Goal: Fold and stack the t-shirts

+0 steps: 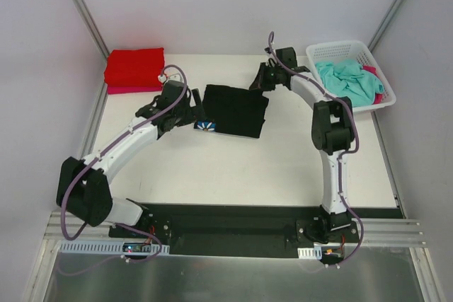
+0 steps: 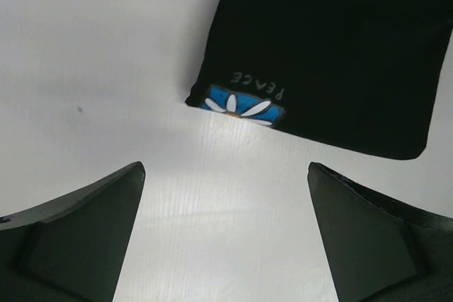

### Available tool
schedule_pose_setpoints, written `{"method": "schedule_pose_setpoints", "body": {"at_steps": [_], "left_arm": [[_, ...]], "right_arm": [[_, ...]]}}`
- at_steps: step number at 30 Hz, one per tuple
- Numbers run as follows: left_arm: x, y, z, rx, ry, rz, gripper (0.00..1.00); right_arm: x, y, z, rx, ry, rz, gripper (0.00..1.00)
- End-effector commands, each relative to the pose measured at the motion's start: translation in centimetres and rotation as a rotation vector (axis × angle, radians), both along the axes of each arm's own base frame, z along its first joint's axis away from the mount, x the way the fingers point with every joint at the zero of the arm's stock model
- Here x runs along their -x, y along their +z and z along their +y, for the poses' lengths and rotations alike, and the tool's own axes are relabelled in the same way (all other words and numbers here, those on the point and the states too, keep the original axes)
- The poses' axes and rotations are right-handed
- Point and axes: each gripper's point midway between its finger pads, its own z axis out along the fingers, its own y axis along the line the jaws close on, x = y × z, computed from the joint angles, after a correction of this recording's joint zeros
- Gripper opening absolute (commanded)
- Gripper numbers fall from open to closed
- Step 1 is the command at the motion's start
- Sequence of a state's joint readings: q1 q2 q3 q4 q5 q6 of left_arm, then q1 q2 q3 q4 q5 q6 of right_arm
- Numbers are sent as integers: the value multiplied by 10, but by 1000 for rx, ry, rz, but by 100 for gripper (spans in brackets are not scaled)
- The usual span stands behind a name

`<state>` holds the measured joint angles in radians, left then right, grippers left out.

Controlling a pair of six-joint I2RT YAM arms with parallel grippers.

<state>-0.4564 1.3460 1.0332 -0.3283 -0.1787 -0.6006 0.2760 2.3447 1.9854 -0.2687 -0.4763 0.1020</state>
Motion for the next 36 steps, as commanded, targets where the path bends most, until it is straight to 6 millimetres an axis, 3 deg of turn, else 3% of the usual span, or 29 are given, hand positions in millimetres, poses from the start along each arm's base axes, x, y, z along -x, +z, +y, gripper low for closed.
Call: {"method": "schedule_pose_setpoints", "body": {"at_steps": [1,2,3,4,9,15,24,31,36], "left_arm": [[-40,19,-27,51,-116,-61,99],[-44,20,-36,71,-147,-59,99],[-56,33,-41,75,-160,-90,98],[-63,24,-45,69,-169,-69,98],[-90,41,-69,118,-223,-98,98],[-124,25,-90,126,-248,-90,98],[-150,11,-106,148,-253,-75,98],[-153,7,-100,133,-238,-73,98],[-159,4,-95,134,-231,-72,98]], "right_arm": [[53,76,4,-84,48,-51,1],[58,75,2,-80,55,-51,1],[69,65,1,-70,68,-26,1],[73,70,-1,-61,72,-36,1],[87,71,-11,11,112,-17,1],[107,69,-6,-17,149,46,1],[151,16,-4,5,156,209,1],[172,-41,-8,85,159,323,1],[190,-62,-12,85,162,387,1]]}}
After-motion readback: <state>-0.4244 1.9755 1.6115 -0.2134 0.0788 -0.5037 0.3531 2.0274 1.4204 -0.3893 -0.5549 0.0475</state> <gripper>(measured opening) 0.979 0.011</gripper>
